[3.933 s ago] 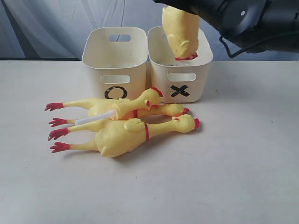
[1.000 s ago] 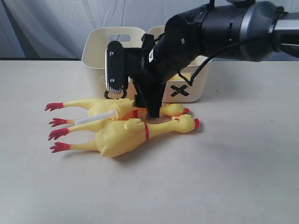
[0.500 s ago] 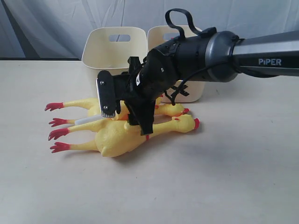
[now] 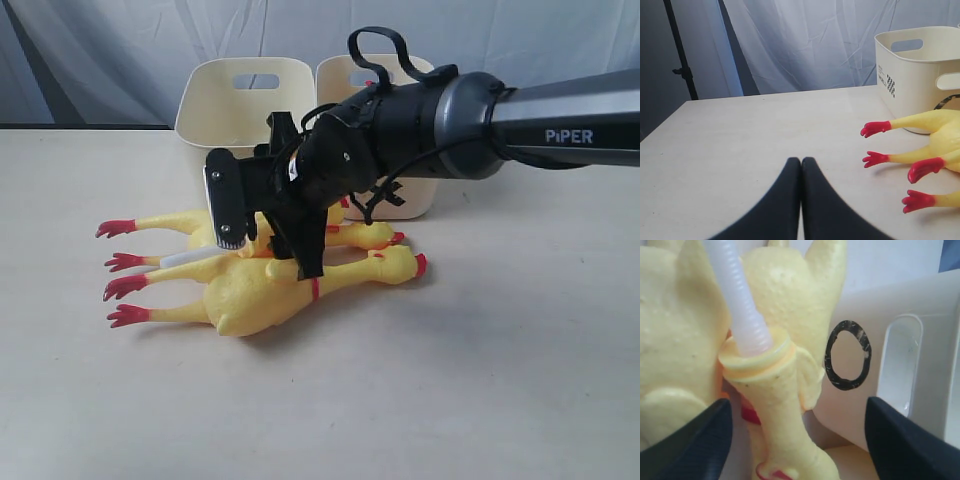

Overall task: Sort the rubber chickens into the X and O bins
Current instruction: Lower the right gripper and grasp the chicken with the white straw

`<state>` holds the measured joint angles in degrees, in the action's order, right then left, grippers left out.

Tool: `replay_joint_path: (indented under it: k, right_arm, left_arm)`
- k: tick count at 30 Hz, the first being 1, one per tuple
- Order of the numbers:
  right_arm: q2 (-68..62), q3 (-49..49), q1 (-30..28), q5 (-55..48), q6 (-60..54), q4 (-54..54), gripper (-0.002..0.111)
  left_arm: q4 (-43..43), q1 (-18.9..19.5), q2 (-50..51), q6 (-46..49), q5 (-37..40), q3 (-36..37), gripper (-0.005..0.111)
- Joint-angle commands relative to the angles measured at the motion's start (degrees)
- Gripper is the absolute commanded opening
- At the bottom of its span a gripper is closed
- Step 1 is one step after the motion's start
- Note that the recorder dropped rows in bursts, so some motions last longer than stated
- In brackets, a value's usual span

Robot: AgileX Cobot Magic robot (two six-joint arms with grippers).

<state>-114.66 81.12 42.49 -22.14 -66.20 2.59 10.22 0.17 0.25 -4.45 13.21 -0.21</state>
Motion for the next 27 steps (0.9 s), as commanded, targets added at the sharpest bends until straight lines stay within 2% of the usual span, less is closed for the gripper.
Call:
replay_joint_path:
  k: [1,21,23,27]
  right_arm:
    - [0.1,0.3,0.0,0.5,-0.2,0.7,0.069]
    - [-3.9,0.3,0.0,3.2,0.3,5.0,0.069]
    - [-4.3,0.3,0.0,3.2,0.3,5.0,0.066]
    - [-4.5,0.3,0.0,3.4,0.3,5.0,0.047]
  left_arm:
    - [-0.1,0.3,-0.3,-0.2,0.0,0.2,0.000]
    - [-0.1,0.3,-0.3,-0.2,0.0,0.2,0.000]
    - [-0.1,0.3,-0.3,-0.2,0.0,0.2,0.000]
    - [-0.1,0.3,-0.3,-0.2,0.0,0.2,0.000]
